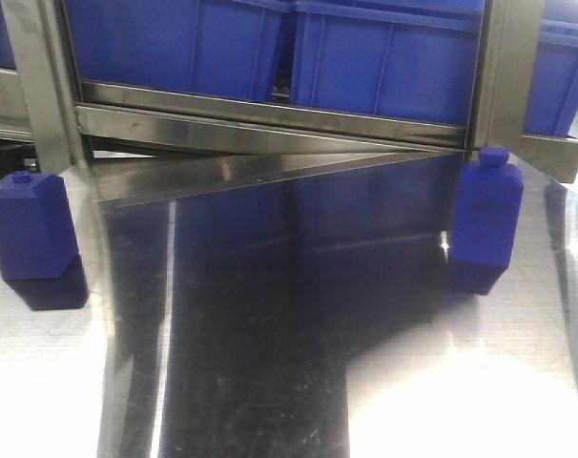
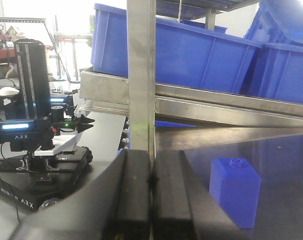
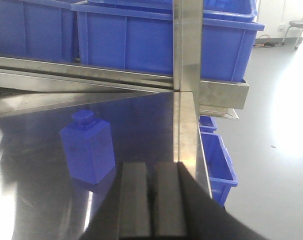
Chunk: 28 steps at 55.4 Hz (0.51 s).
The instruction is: Pick and sort blue part to right shelf
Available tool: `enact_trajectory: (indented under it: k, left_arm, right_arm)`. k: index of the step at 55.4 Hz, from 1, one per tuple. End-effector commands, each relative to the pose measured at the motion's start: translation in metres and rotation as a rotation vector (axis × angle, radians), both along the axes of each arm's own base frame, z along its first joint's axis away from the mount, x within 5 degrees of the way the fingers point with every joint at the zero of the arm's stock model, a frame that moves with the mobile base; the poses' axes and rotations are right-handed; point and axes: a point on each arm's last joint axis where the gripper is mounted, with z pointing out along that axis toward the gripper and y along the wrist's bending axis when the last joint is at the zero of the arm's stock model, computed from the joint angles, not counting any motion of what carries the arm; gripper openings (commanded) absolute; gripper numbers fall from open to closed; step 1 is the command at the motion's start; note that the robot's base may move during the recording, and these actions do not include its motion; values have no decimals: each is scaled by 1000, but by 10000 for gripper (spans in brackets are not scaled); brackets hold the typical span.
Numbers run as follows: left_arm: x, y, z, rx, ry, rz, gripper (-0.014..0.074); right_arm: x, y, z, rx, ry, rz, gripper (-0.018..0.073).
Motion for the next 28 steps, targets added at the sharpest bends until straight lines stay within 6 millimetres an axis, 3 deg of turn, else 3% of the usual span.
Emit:
enact_trajectory:
  k: [1, 20, 28]
  left_arm:
    - [-2, 0, -1, -10, -83, -2, 125]
    - [-4, 0, 10, -10, -187, -5, 125]
    - [-10, 0, 39, -7, -243, -4, 125]
  right_arm:
    - [-2, -1, 11, 10, -111, -15, 45]
    - [-2, -1, 11, 10, -111, -15, 45]
    - [-2, -1, 11, 10, -111, -15, 45]
